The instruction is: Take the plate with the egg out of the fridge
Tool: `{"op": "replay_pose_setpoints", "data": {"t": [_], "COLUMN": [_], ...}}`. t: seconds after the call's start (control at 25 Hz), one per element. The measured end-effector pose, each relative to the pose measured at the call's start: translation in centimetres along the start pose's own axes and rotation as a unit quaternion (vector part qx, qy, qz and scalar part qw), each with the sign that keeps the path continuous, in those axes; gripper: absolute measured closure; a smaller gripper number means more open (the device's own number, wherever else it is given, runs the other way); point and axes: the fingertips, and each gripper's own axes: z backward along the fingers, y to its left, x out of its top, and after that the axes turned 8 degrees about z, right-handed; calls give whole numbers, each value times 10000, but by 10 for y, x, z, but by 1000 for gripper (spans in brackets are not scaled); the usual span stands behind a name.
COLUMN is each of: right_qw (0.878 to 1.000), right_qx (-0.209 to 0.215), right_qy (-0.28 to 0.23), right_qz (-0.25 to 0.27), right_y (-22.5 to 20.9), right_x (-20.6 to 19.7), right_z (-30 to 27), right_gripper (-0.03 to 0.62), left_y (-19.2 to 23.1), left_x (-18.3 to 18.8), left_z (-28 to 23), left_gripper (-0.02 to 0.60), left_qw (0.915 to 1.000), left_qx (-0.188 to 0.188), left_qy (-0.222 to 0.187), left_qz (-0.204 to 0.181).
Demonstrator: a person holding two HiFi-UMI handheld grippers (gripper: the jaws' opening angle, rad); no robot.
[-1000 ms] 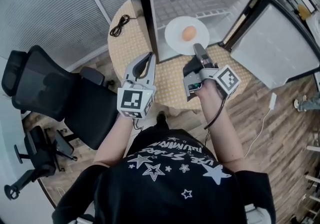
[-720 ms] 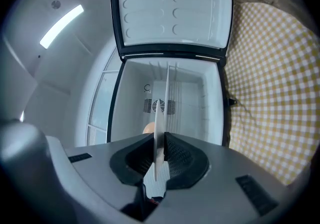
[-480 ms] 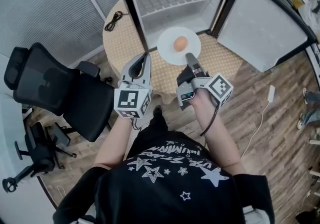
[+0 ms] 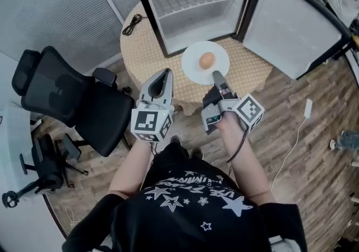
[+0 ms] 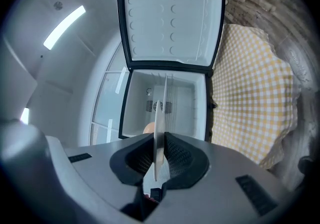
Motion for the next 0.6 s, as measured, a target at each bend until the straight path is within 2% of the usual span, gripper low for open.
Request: {"op": "replay_pose_setpoints", "data": {"t": [0.28, 0.6], "right_qw": [9996, 9986], "right_qx": [-123, -323], "right_qy": [-53, -369], "right_qz": [247, 199], "right_y": [-1, 11], "right_x": [-13, -49], "right_z": [18, 55], "right_gripper": [539, 538], "left_y": [5, 11], "left_x": [0, 2], "left_z": [19, 70], "left_gripper": [574, 574], "left_qw": [9999, 9990], "left_qx": [-139, -397], "left_qy": [-12, 22], "left_qz": [65, 193]}}
